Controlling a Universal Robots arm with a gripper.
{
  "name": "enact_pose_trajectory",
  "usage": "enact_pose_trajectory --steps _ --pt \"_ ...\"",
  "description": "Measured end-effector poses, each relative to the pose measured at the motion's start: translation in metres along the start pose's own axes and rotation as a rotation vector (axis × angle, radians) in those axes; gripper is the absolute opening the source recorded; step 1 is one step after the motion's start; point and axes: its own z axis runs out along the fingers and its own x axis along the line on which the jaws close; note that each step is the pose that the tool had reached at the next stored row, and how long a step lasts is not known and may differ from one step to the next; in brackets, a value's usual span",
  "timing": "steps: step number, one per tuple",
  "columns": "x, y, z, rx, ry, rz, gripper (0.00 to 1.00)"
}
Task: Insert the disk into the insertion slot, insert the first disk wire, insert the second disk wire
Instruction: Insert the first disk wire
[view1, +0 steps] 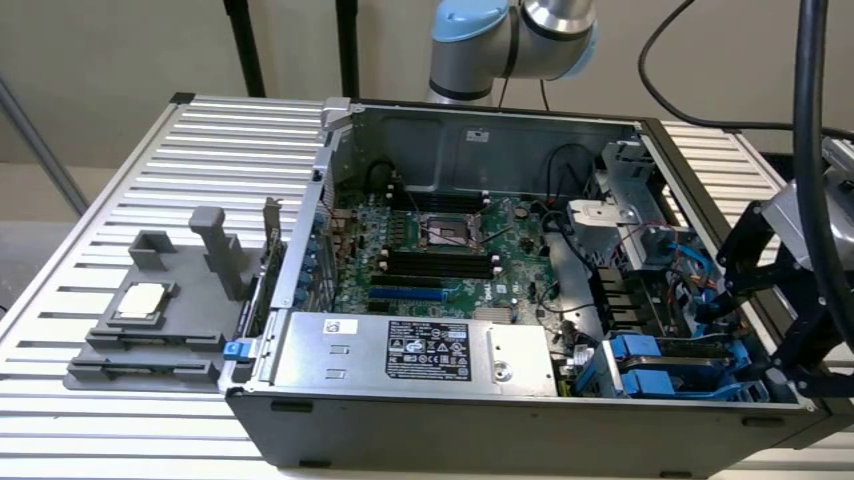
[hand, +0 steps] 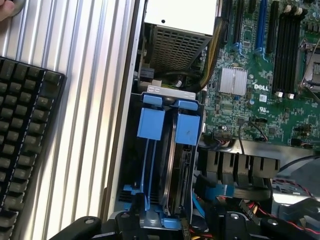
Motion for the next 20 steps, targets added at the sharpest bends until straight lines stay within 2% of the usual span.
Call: enact_pose_trajectory --steps 4,6,7,8,9,14,20 --pt "0.0000 -0.0004 0.0006 0.0044 0.0001 -0.022 0.59" --pt "0.0001 -0.0005 0.0010 0.0058 -0.0016 -0.034 0.57" --pt "0.0001 -0.0007 0.0011 0.0061 -0.0036 -0.038 0.51" --pt "0.0001 -0.0011 0.0012 0.0064 -0.0058 -0.043 0.51" --pt "0.0002 -0.0015 0.0013 0.0066 -0.0080 -0.048 0.44" --pt "0.0004 -0.0029 0.0018 0.0083 -0.0224 -0.073 0.44" --pt "0.0006 -0.0037 0.0026 0.0144 -0.0485 -0.107 0.44"
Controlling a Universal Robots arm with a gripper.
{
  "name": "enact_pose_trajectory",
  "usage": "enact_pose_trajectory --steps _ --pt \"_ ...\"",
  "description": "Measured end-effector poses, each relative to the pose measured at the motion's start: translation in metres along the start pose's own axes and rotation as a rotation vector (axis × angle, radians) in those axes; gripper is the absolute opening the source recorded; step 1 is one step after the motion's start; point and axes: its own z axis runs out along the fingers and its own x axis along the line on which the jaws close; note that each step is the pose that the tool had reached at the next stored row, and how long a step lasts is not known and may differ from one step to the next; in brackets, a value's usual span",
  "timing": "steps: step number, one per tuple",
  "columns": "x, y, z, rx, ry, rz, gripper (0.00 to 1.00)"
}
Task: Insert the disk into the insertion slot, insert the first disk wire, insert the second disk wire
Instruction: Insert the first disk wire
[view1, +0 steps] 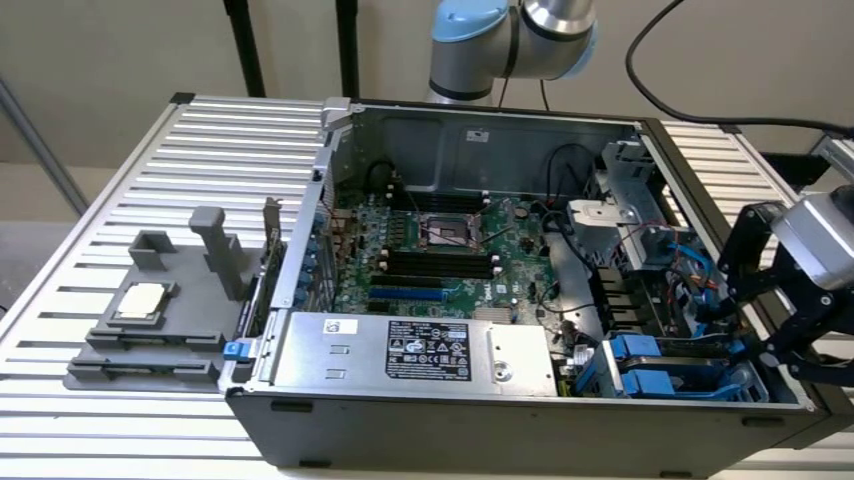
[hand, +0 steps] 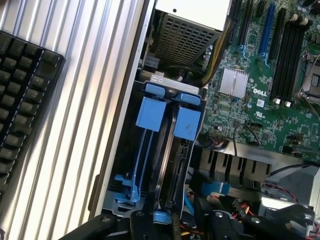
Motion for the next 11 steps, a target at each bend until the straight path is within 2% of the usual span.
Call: enact_pose_trajectory --steps 2,3,4,5,11 --pt "0.0001 -0.0001 0.0003 0.0026 -0.0079 -0.011 0.44" --pt "0.0002 -0.0002 0.0006 0.0039 -0.0118 -0.017 0.42" --pt "0.0002 -0.0003 0.0007 0.0052 -0.0153 -0.023 0.34" --pt "0.0002 -0.0004 0.0009 0.0063 -0.0188 -0.028 0.34" --pt "0.0006 -0.0010 0.0026 0.0122 -0.0318 -0.059 0.34"
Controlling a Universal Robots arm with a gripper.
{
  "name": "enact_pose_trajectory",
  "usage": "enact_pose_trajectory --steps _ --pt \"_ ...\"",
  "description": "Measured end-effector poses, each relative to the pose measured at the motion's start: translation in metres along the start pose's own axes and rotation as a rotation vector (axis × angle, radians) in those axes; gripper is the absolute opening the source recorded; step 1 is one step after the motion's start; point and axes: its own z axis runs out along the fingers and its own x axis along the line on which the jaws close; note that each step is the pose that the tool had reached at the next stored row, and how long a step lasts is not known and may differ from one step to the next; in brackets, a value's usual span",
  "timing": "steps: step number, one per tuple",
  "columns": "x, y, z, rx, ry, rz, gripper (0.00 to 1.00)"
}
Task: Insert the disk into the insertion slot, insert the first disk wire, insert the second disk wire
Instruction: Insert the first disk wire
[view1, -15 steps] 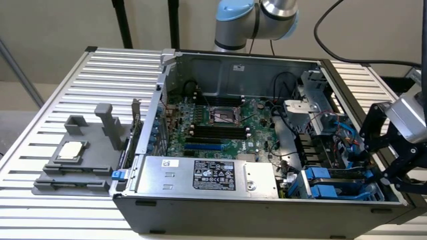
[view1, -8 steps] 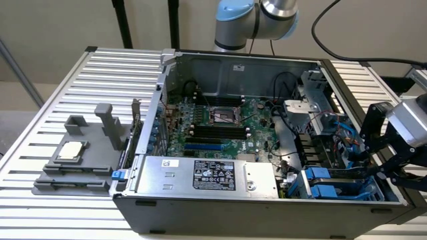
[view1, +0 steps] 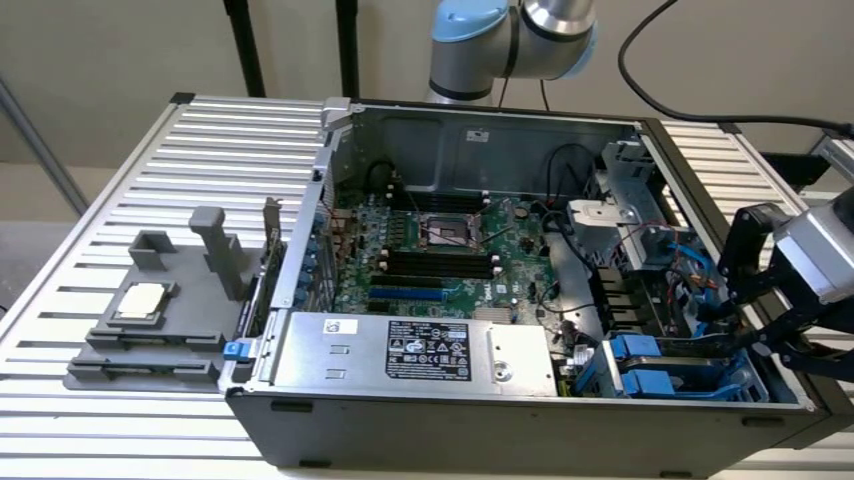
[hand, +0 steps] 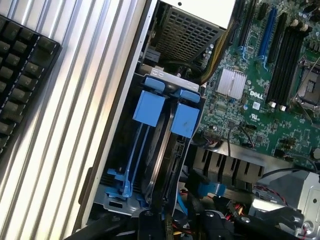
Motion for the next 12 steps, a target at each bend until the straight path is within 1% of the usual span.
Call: enact_pose_trajectory --steps 1,3,4,7,8,9,12 --pt "0.000 -0.0001 0.0002 0.0010 -0.0008 -0.003 0.32" --pt "0.000 0.0000 0.0001 0.0014 -0.0009 -0.006 0.32" --pt "0.000 0.0000 0.0002 0.0014 -0.0010 -0.006 0.24" --pt "0.000 0.0004 -0.0009 0.0013 -0.0009 -0.006 0.24" --pt "-0.001 0.0012 -0.0020 0.0014 -0.0012 -0.006 0.22" --pt "-0.001 0.0025 -0.0034 0.0015 -0.0010 -0.007 0.16" --pt "-0.004 0.0115 -0.0067 0.0021 -0.0009 -0.007 0.16"
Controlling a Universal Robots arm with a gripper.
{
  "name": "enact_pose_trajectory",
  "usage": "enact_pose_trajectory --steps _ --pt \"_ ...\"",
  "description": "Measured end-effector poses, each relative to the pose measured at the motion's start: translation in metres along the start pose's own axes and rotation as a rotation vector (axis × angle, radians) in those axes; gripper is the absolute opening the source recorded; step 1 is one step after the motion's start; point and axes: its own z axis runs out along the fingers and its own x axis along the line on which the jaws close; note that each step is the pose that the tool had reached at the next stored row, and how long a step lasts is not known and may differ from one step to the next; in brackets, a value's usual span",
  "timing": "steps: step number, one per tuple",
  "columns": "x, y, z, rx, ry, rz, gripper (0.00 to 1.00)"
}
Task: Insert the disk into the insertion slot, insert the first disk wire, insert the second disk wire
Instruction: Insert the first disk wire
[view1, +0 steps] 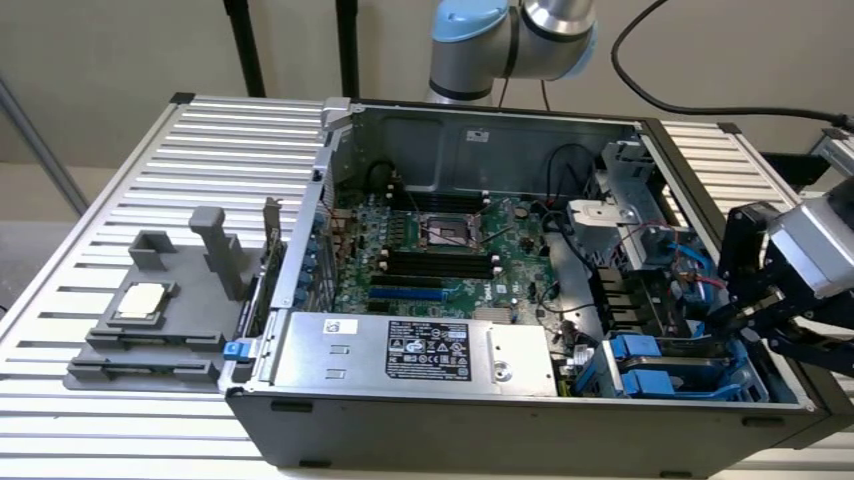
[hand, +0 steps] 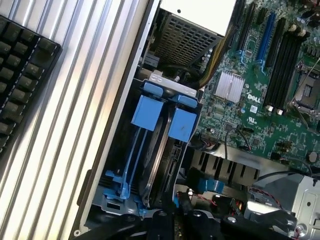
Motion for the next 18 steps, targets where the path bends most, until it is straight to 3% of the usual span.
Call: enact_pose_trajectory --steps 5,8,18 --pt "-0.005 0.0184 -0.0001 0.0010 0.0022 0.001 0.16" --pt "-0.005 0.0192 0.0005 0.0037 0.0139 0.025 0.16" --pt "-0.004 0.0193 0.0033 0.0302 0.0444 0.145 0.16"
